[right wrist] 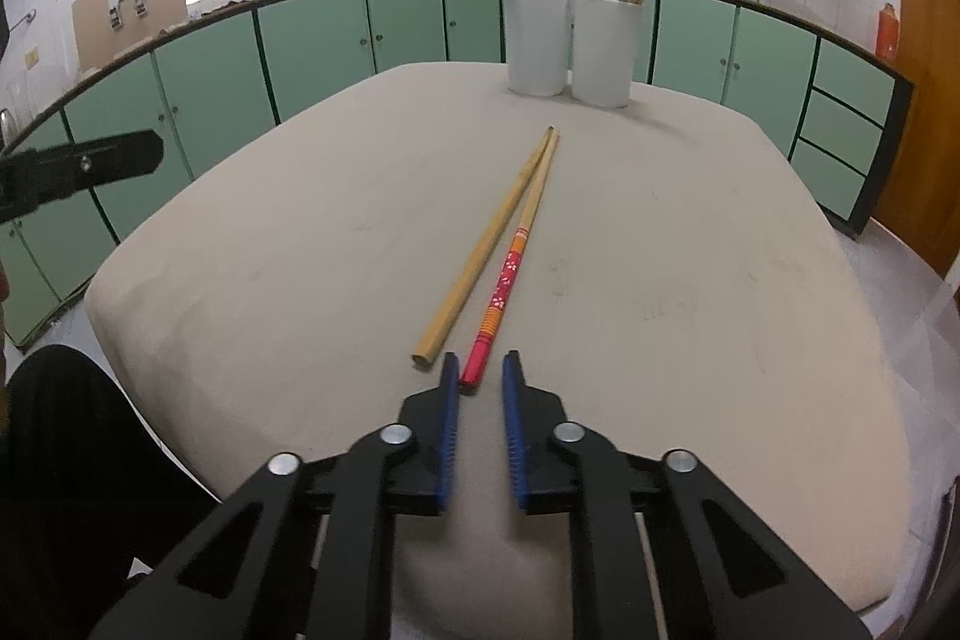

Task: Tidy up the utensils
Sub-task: 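Withdraw both tools back toward the last two chopsticks, then grasp the plain wooden chopstick with the left tool while the right tool grasps the red-patterned chopstick, then carry both chopsticks to the white holder and lower them in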

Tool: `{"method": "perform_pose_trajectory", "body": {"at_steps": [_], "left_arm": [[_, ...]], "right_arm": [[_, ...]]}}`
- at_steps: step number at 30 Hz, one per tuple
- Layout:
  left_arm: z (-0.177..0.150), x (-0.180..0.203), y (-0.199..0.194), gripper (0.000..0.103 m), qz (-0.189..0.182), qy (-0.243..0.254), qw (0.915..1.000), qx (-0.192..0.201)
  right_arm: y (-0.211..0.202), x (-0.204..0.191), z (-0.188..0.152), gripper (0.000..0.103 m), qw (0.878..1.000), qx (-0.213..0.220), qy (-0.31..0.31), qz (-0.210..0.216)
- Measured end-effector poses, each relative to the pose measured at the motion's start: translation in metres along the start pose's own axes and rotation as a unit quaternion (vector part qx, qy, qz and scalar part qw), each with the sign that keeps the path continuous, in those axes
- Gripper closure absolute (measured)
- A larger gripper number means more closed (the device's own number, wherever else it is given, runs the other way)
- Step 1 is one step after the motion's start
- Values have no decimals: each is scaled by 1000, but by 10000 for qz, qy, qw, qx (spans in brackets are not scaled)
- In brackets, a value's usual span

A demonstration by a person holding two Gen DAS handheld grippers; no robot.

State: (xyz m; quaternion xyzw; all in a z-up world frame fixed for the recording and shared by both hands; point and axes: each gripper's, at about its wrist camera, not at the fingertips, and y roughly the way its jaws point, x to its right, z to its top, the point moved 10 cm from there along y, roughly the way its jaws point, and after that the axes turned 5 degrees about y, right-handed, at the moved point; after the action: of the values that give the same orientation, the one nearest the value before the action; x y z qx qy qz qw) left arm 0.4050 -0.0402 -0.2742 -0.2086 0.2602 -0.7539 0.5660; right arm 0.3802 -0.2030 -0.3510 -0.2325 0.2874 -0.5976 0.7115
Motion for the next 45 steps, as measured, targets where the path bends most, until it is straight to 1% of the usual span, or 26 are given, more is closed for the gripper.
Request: {"method": "perform_pose_trajectory", "body": {"at_steps": [3,4,8,9,10,14,16,18,23,26,28,30,31,32,33,34,37,40,43,45], "left_arm": [[-5,12,5,43,-69,79,9999,-63],[-8,17,7,43,-108,103,9998,-89],[-18,36,18,43,-259,182,9993,-197],[-20,39,20,43,-276,174,9992,-213],[-23,41,23,43,-284,153,9992,-237],[-27,51,32,44,-348,125,9989,-303],[-28,64,37,45,-431,194,9983,-326],[-27,77,42,45,-510,258,9978,-338],[-25,113,58,45,-704,379,9962,-352],[-27,134,74,45,-735,500,9951,-426],[-30,139,83,46,-727,524,9948,-493],[-31,140,89,48,-665,526,9951,-499],[-30,139,90,57,-597,524,9958,-454],[-30,137,92,74,-545,512,9962,-439],[-30,135,93,82,-524,468,9966,-432],[-29,133,92,97,-507,406,9971,-409],[-29,125,89,97,-414,271,9983,-294],[-30,108,81,97,-119,111,9998,-153],[-35,86,71,97,164,-181,9995,-179],[-42,76,67,97,220,-295,9990,-264]], "right_arm": [[-2,11,1,92,9998,49,138,-136],[-1,13,1,92,9997,29,208,-83],[0,11,2,90,10000,25,53,-57],[1,12,2,92,10000,14,49,-50],[2,17,4,98,9999,24,60,-122],[-3,47,6,97,9977,116,480,-460],[-7,64,5,97,9957,126,687,-610],[-13,77,2,97,9937,142,886,-674],[-20,90,-3,97,9920,162,1065,-664],[-21,92,-5,97,9922,158,1084,-599],[-22,92,-5,97,9924,159,1079,-568],[-22,92,-5,97,9926,160,1078,-539],[-22,92,-5,97,9927,160,1075,-528],[-20,92,-5,97,9928,159,1069,-513],[-20,91,-4,97,9931,162,1046,-501],[-17,90,-2,97,9935,160,1019,-490],[-14,82,0,97,9949,184,862,-480],[-15,75,2,97,9959,226,751,-447],[-13,59,1,97,9975,212,599,-296],[-11,50,-1,97,9984,190,489,-225]]}}
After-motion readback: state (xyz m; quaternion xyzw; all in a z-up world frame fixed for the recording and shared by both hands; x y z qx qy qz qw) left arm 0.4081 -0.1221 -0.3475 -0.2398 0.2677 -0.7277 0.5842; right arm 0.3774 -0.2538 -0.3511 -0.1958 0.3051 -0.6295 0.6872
